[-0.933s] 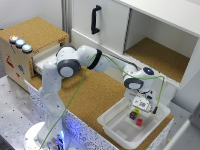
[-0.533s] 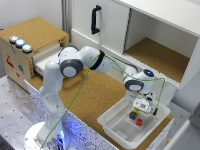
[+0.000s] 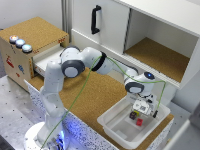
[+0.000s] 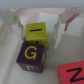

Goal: Put the yellow object on the table

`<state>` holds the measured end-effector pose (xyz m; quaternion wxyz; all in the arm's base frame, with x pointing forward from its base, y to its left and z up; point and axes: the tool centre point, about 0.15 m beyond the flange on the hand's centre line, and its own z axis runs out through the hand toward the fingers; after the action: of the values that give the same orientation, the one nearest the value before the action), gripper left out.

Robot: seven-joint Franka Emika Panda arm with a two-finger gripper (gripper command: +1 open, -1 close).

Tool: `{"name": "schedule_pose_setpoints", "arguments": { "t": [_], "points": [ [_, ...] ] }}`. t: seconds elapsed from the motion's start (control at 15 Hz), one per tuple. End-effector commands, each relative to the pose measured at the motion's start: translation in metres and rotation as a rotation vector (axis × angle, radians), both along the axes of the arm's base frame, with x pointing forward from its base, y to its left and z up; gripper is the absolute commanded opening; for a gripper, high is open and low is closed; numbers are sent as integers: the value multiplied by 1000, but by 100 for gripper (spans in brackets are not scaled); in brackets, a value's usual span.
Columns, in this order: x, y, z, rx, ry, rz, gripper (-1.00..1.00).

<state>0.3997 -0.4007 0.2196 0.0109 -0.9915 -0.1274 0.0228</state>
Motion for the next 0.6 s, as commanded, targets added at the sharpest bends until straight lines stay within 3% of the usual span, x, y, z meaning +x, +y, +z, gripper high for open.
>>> {"name": "schedule_pose_setpoints", "arguments": {
  "t": [0.0, 0.53],
  "points": [
    [18, 4, 4, 33, 19, -34, -100],
    [-1, 58, 99, 19, -145, -99, -100]
  ]
}}
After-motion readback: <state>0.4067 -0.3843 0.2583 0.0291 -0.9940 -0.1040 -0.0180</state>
